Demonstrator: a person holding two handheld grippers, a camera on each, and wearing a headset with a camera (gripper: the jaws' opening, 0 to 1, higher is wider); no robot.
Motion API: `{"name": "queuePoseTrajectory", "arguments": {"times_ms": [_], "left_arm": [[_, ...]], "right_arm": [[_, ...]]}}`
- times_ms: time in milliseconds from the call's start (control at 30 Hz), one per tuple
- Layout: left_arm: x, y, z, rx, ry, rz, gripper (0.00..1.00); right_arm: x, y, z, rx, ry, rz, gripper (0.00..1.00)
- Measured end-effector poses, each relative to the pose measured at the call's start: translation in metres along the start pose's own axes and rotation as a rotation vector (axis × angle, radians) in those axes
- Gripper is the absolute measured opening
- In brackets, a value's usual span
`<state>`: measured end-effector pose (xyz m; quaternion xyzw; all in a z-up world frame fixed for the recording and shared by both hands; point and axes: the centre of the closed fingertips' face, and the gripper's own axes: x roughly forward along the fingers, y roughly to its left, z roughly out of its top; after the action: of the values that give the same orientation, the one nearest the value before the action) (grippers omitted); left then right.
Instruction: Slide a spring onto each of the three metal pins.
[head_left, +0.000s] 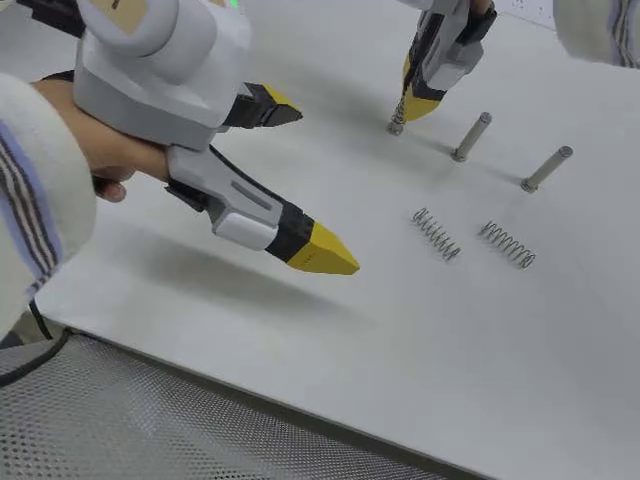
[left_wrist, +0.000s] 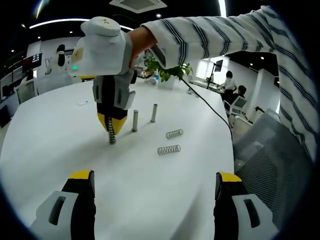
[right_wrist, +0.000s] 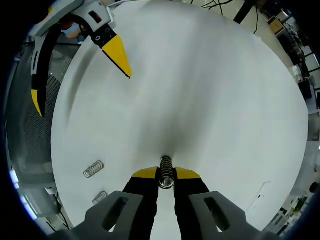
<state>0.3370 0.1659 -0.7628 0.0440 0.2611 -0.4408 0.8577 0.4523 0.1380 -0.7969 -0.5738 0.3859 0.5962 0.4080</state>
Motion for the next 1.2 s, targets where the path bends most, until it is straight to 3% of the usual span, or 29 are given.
{"name": "queuePoseTrajectory", "arguments": {"times_ms": [200, 367, 833, 1200], "left_arm": [[-0.002, 0.011, -0.009, -0.021, 0.01, 0.0, 0.98], [-0.002, 0.014, -0.014, -0.031, 0.019, -0.009, 0.98], [0.0, -0.006, -0.008, -0.031, 0.029, -0.015, 0.98], [0.001, -0.017, -0.001, -0.031, 0.024, -0.026, 0.97]], "right_arm": [[0.006, 0.0, 0.0, -0.013, 0.011, 0.004, 0.08], [0.006, 0.0, 0.001, -0.017, 0.01, 0.012, 0.08], [0.008, -0.002, 0.0, -0.091, 0.02, -0.016, 0.13], [0.0, -0.001, 0.001, -0.097, 0.024, -0.034, 0.19]]}}
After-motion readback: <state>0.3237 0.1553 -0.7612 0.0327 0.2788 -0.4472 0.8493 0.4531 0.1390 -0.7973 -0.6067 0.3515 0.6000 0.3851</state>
